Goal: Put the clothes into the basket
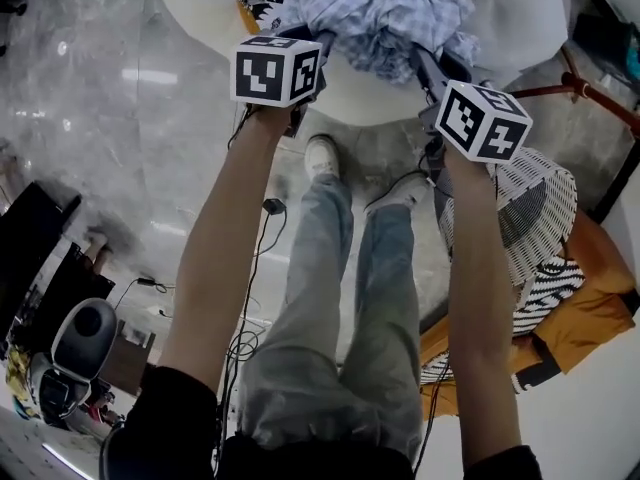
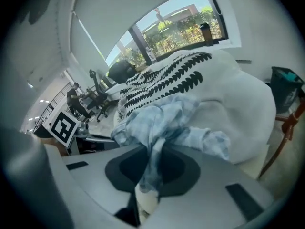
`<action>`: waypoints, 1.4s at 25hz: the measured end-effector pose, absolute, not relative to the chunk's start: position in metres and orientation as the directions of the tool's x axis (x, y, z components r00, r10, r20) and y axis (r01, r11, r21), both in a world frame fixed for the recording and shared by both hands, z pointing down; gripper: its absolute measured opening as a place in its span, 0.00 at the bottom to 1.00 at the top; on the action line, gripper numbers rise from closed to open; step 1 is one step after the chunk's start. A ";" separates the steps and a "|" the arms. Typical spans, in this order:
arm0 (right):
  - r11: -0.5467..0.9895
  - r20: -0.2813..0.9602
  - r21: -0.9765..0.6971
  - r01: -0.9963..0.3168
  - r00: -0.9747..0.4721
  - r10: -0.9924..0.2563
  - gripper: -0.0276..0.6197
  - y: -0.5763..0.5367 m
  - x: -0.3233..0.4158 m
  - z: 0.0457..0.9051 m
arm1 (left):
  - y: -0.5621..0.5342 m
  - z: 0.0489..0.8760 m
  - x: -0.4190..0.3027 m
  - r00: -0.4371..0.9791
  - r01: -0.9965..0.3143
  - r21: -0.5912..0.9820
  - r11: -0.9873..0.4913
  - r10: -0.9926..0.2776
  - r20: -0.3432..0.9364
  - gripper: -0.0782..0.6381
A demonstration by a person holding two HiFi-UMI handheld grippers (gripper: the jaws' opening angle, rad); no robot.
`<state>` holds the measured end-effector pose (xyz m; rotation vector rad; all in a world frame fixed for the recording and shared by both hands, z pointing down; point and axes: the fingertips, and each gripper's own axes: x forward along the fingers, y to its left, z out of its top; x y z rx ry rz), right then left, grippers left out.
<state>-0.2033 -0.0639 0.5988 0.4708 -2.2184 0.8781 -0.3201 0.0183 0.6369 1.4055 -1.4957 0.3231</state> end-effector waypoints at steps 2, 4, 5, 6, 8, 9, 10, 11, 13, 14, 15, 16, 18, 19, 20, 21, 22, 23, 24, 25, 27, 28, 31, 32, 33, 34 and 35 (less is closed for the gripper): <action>0.694 0.695 -0.466 -0.549 -0.712 -0.096 0.13 -0.061 -0.195 0.580 | 0.024 0.621 -0.314 0.181 -0.860 0.420 0.288 -0.598 0.781 0.21; 0.683 0.674 -0.477 -0.553 -0.729 -0.120 0.13 -0.060 -0.184 0.559 | 0.028 0.601 -0.304 0.172 -0.861 0.421 0.287 -0.615 0.769 0.21; 0.677 0.663 -0.483 -0.556 -0.737 -0.132 0.13 -0.060 -0.178 0.549 | 0.029 0.591 -0.299 0.167 -0.862 0.420 0.284 -0.624 0.764 0.21; 0.672 0.653 -0.488 -0.557 -0.744 -0.143 0.13 -0.061 -0.172 0.539 | 0.031 0.580 -0.294 0.161 -0.865 0.416 0.281 -0.630 0.760 0.21; 0.668 0.632 -0.495 -0.556 -0.758 -0.162 0.13 -0.061 -0.159 0.520 | 0.032 0.560 -0.284 0.147 -0.873 0.403 0.273 -0.640 0.754 0.21; 0.668 0.623 -0.496 -0.554 -0.764 -0.171 0.13 -0.062 -0.151 0.511 | 0.032 0.549 -0.279 0.142 -0.878 0.396 0.268 -0.645 0.751 0.21; 0.669 0.614 -0.497 -0.553 -0.769 -0.180 0.13 -0.063 -0.143 0.501 | 0.032 0.539 -0.273 0.138 -0.883 0.391 0.261 -0.651 0.746 0.21; 0.668 0.605 -0.497 -0.554 -0.773 -0.190 0.13 -0.063 -0.133 0.492 | 0.031 0.528 -0.265 0.137 -0.886 0.389 0.253 -0.658 0.740 0.21; 0.666 0.588 -0.496 -0.557 -0.780 -0.215 0.13 -0.065 -0.116 0.473 | 0.028 0.508 -0.253 0.135 -0.889 0.389 0.242 -0.673 0.727 0.21; 0.666 0.579 -0.496 -0.558 -0.784 -0.226 0.13 -0.065 -0.109 0.464 | 0.028 0.497 -0.248 0.130 -0.891 0.386 0.240 -0.679 0.722 0.21; 0.666 0.571 -0.496 -0.558 -0.787 -0.235 0.13 -0.064 -0.102 0.455 | 0.029 0.487 -0.243 0.125 -0.894 0.380 0.237 -0.683 0.720 0.21; 0.665 0.564 -0.496 -0.558 -0.790 -0.241 0.13 -0.062 -0.095 0.447 | 0.029 0.477 -0.236 0.121 -0.899 0.372 0.231 -0.686 0.718 0.21; 0.661 0.552 -0.495 -0.564 -0.792 -0.261 0.13 -0.061 -0.075 0.431 | 0.026 0.458 -0.216 0.124 -0.910 0.360 0.205 -0.693 0.710 0.21; 0.658 0.546 -0.493 -0.570 -0.791 -0.276 0.13 -0.062 -0.063 0.424 | 0.021 0.448 -0.204 0.130 -0.915 0.357 0.189 -0.698 0.704 0.21; 0.653 0.540 -0.490 -0.578 -0.789 -0.292 0.13 -0.064 -0.049 0.416 | 0.016 0.440 -0.192 0.137 -0.920 0.354 0.171 -0.704 0.697 0.21; 0.646 0.536 -0.488 -0.587 -0.785 -0.309 0.13 -0.066 -0.035 0.409 | 0.011 0.432 -0.180 0.145 -0.924 0.351 0.154 -0.708 0.691 0.21; 0.636 0.532 -0.487 -0.599 -0.781 -0.327 0.13 -0.069 -0.021 0.402 | 0.007 0.425 -0.167 0.154 -0.927 0.349 0.136 -0.711 0.686 0.21; 0.626 0.529 -0.484 -0.611 -0.774 -0.348 0.13 -0.071 -0.005 0.396 | 0.002 0.419 -0.153 0.167 -0.930 0.350 0.116 -0.713 0.681 0.21; 0.613 0.525 -0.481 -0.626 -0.766 -0.371 0.13 -0.073 0.011 0.391 | -0.004 0.413 -0.139 0.184 -0.931 0.353 0.093 -0.715 0.674 0.21; 0.599 0.520 -0.476 -0.644 -0.756 -0.398 0.13 -0.075 0.028 0.386 | -0.010 0.407 -0.124 0.205 -0.932 0.355 0.064 -0.717 0.667 0.21; 0.565 0.514 -0.464 -0.683 -0.727 -0.456 0.13 -0.076 0.064 0.378 | -0.022 0.397 -0.090 0.258 -0.934 0.358 -0.011 -0.713 0.652 0.21; 0.545 0.513 -0.459 -0.701 -0.710 -0.482 0.13 -0.075 0.083 0.376 | -0.027 0.394 -0.072 0.286 -0.933 0.357 -0.050 -0.708 0.646 0.21; 0.487 0.523 -0.457 -0.744 -0.668 -0.530 0.13 -0.069 0.142 0.379 | -0.037 0.389 -0.016 0.349 -0.924 0.355 -0.140 -0.685 0.640 0.21; 0.467 0.530 -0.456 -0.758 -0.653 -0.542 0.13 -0.066 0.163 0.382 | -0.040 0.390 0.003 0.365 -0.921 0.352 -0.164 -0.674 0.641 0.21; 0.442 0.537 -0.455 -0.773 -0.634 -0.556 0.13 -0.062 0.183 0.386 | -0.042 0.391 0.022 0.383 -0.917 0.350 -0.190 -0.662 0.644 0.21; 0.413 0.545 -0.455 -0.789 -0.614 -0.571 0.13 -0.057 0.202 0.390 | -0.043 0.393 0.040 0.403 -0.911 0.348 -0.220 -0.648 0.647 0.21; 0.381 0.553 -0.455 -0.805 -0.591 -0.587 0.13 -0.050 0.221 0.395 | -0.044 0.395 0.059 0.426 -0.903 0.348 -0.252 -0.630 0.650 0.21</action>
